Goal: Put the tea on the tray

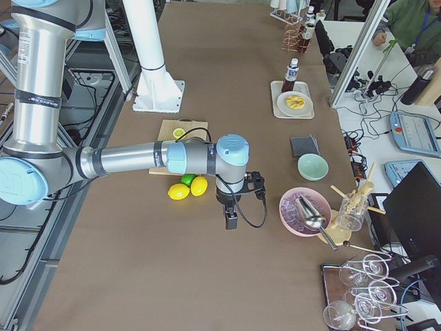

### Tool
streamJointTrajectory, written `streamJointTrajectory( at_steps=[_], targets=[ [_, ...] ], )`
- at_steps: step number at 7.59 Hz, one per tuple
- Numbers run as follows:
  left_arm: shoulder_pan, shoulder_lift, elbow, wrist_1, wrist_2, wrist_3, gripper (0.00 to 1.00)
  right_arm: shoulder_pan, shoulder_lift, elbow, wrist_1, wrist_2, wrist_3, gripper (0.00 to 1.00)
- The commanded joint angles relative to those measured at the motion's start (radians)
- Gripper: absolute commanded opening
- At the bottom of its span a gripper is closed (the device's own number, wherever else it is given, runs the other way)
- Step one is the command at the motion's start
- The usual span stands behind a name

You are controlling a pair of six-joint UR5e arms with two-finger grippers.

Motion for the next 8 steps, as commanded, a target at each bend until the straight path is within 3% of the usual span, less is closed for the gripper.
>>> streamJointTrajectory(
  at_steps=[1,8],
  targets=[
    [0.000,0.002,-0.002,0.000,0.000,0.000,0.99,-0.002,-0.005,-0.006,0.038,0.007,0.011,1.00],
    [0.000,0.006,-0.004,-0.003,0.000,0.002,0.99,-0.005,0.007,-0.047,0.043,0.066,0.010,1.00]
  ],
)
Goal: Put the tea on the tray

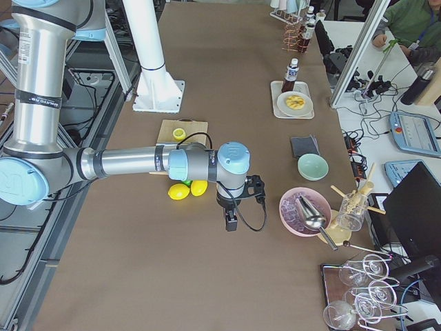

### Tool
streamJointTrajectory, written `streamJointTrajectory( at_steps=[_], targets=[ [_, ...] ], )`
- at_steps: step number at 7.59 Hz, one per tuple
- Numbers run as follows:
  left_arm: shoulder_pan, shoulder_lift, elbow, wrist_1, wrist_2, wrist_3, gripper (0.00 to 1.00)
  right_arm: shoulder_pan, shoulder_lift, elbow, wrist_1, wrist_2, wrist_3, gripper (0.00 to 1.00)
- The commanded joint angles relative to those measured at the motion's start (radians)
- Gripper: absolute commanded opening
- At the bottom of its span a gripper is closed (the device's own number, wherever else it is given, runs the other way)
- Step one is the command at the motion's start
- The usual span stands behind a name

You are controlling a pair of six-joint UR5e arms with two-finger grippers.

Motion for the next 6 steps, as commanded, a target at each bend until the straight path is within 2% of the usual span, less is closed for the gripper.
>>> streamJointTrajectory(
  at_steps=[1,6],
  targets=[
    [0.000,-0.001,-0.001,-0.003,0.000,0.002,0.99,0.001,0.003,-0.001,0.000,0.000,-0.007,1.00],
    [0.000,-0.005,0.001,-0.003,0.000,0.000,0.99,0.004,-0.005,0.002,0.002,-0.002,0.000,1.00]
  ],
)
